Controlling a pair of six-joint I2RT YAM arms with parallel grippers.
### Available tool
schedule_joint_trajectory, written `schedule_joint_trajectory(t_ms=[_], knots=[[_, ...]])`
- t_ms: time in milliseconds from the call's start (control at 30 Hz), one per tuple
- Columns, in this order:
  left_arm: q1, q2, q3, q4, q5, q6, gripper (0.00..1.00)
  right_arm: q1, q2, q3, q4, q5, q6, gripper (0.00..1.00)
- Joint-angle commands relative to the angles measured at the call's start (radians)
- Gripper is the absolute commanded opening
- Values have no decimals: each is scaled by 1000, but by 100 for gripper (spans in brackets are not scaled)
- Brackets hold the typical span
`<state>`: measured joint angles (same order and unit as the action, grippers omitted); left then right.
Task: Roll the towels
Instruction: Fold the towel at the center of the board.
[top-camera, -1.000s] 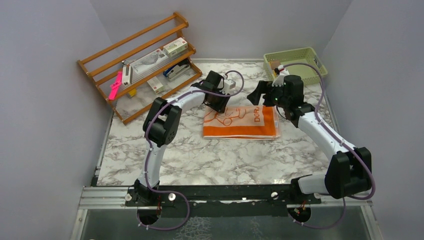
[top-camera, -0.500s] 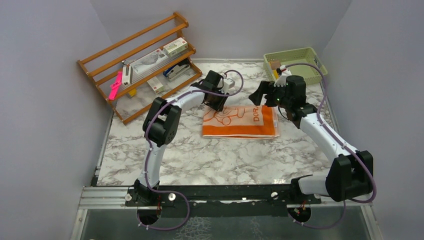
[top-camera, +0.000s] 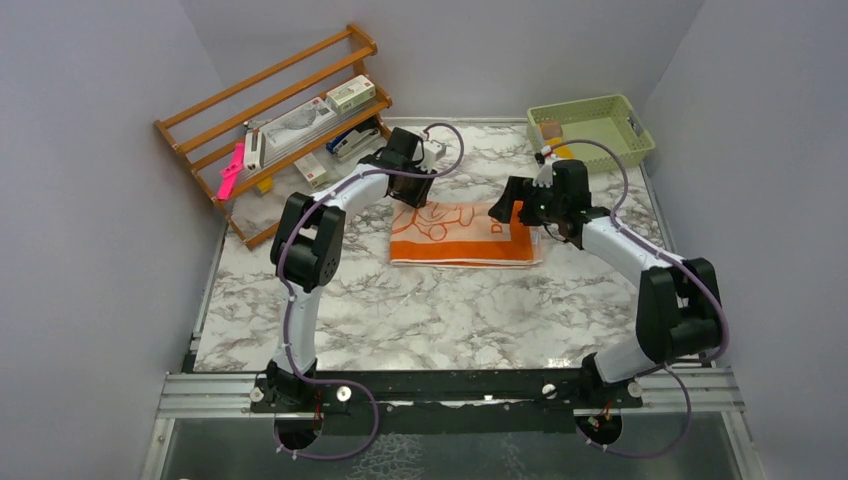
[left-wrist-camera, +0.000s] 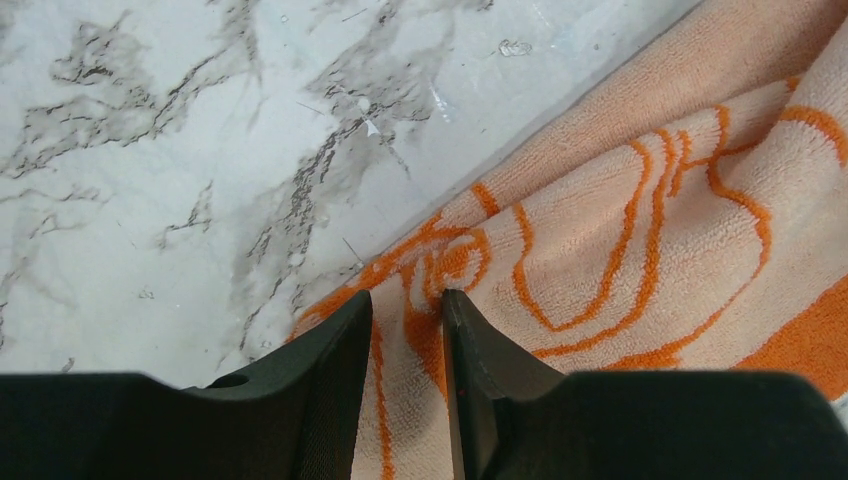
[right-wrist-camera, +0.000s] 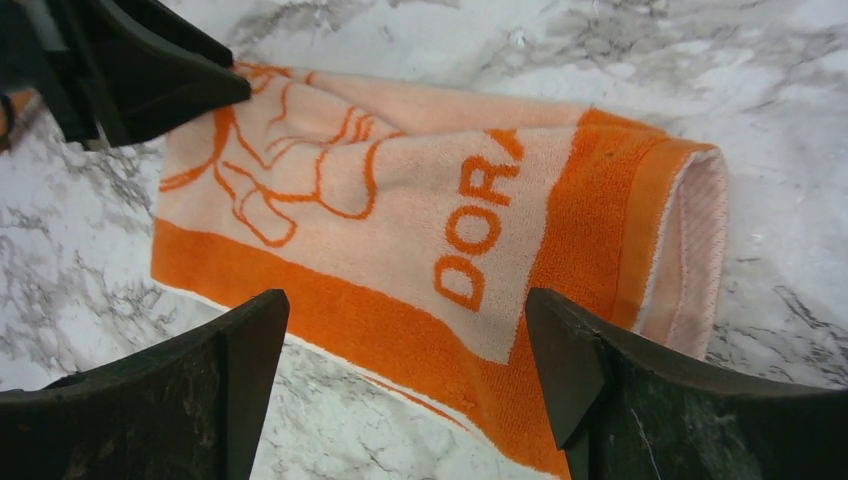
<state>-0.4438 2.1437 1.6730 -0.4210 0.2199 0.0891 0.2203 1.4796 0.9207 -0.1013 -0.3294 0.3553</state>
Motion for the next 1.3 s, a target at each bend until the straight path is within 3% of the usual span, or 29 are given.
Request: schedule_joint_trajectory(t_ms=[0, 267, 500, 800, 967, 1067, 1267], knots=[[1, -38, -19, 5, 5, 9, 35, -6, 103, -5, 96, -94, 43, 89], [6, -10, -21, 5, -8, 5, 36, -6, 244, 17, 158, -139, 50, 87], [59, 71, 2, -22, -197, -82, 36, -41, 311, -86, 188, -131, 52, 87], [106, 165, 39, -67, -311, -156, 36, -91, 207, -186, 112, -94, 24, 87], [119, 144, 41, -96, -360, -179, 38, -96, 139, -207, 58, -69, 26, 87], [147, 75, 38, -104, -281, -210, 45, -100, 124, -199, 49, -75, 32, 88], [237, -99, -75, -108, 41, -257, 56, -99, 119, -102, 28, -144, 37, 88]])
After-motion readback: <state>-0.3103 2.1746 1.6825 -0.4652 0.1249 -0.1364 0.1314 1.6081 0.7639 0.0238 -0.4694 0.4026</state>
